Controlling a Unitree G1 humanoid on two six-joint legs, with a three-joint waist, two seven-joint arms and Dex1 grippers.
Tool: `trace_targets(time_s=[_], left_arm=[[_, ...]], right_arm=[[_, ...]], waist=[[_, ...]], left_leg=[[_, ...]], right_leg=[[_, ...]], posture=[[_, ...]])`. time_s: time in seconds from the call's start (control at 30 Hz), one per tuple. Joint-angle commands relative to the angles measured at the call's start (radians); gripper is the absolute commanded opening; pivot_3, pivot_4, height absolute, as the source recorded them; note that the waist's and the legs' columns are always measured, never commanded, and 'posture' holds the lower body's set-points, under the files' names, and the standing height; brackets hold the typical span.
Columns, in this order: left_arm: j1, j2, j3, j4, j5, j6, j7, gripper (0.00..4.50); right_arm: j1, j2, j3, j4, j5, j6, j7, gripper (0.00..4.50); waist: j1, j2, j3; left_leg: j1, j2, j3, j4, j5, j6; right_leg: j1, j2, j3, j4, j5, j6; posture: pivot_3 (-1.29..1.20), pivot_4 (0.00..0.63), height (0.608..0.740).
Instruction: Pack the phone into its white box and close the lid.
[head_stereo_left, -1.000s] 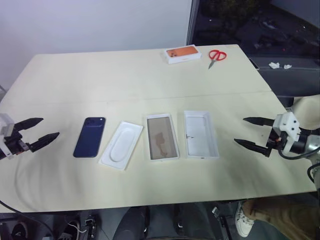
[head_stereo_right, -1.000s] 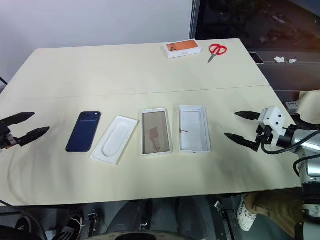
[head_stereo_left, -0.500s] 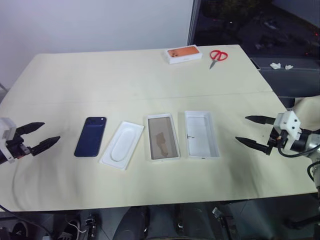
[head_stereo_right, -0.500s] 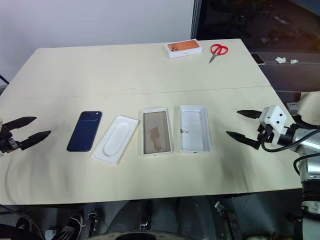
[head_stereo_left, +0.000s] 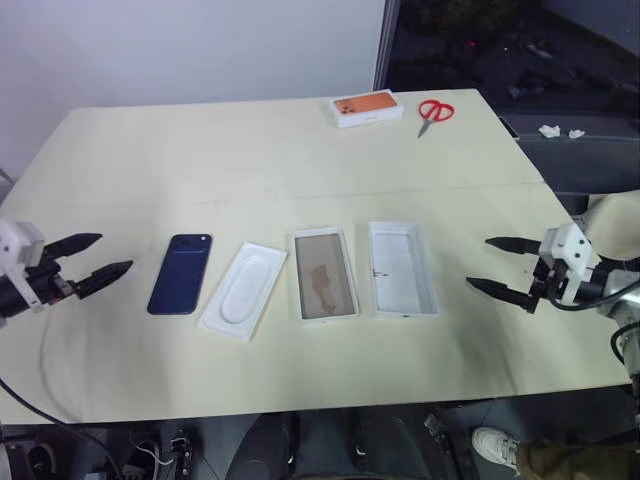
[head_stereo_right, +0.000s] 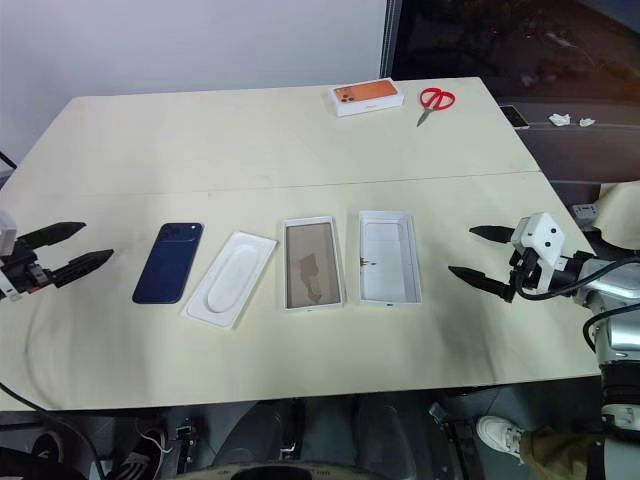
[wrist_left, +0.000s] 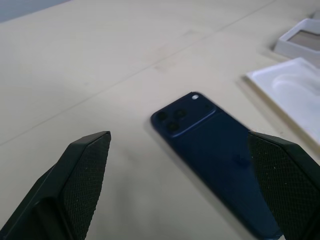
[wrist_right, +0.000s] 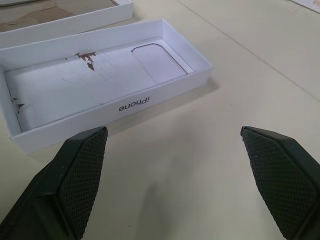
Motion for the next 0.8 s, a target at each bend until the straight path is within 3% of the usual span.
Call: trace_targets(time_s=[0.03, 0.23, 0.43, 0.57, 0.67, 0.8], left_arm=[[0.008, 0.037, -0.020, -0.091, -0.031, 0.157, -0.003, 4.50], [-0.020, 0.008, -0.054, -0.335, -0.156, 0.546, 0.077, 4.50], [-0.064, -0.084, -0.170, -0.532, -0.186, 0.747, 0.217, 4.50], [-0.085, -0.105, -0.235, -0.548, -0.168, 0.809, 0.263, 4.50], [-0.120, -0.074, -0.263, -0.542, -0.212, 0.961, 0.259, 4.50], [-0.144, -0.093, -0.270, -0.530, -0.222, 0.998, 0.267, 4.50]], right_arm=[[-0.025, 0.001, -0.010, -0.092, 0.032, 0.045, -0.020, 4.46], [-0.019, 0.007, 0.058, -0.317, 0.062, 0.184, -0.030, 4.46], [-0.088, 0.090, 0.154, -0.464, 0.044, 0.259, -0.117, 4.46], [-0.110, 0.103, 0.180, -0.516, 0.052, 0.288, -0.136, 4.46], [-0.099, 0.095, 0.181, -0.532, 0.046, 0.283, -0.128, 4.46], [-0.097, 0.102, 0.180, -0.518, 0.038, 0.271, -0.131, 4.46]], waist=[[-0.002, 0.000, 0.000], [-0.001, 0.000, 0.000], [0.001, 0.000, 0.000], [0.000, -0.001, 0.000], [0.001, -0.001, 0.000], [0.001, -0.001, 0.000]], left_leg=[[0.000, 0.000, 0.000, 0.000, 0.000, 0.000], [0.000, 0.000, 0.000, 0.000, 0.000, 0.000], [0.000, 0.000, 0.000, 0.001, 0.000, 0.000], [0.000, 0.000, 0.000, 0.001, 0.000, 0.000], [0.000, 0.000, -0.001, 0.001, 0.000, 0.000], [0.000, 0.000, -0.001, 0.001, 0.000, 0.000]], right_leg=[[0.000, 0.000, 0.000, 0.000, 0.000, 0.000], [0.000, 0.000, 0.000, 0.000, 0.000, 0.000], [0.000, 0.000, 0.000, 0.000, 0.000, 0.000], [0.000, 0.000, 0.000, 0.000, 0.000, 0.000], [0.000, 0.000, 0.000, 0.000, 0.000, 0.000], [0.000, 0.000, 0.000, 0.000, 0.000, 0.000]], posture=[[0.00, 0.150, 0.740], [0.00, 0.150, 0.740], [0.00, 0.150, 0.740], [0.00, 0.150, 0.740], [0.00, 0.150, 0.740], [0.00, 0.150, 0.740]])
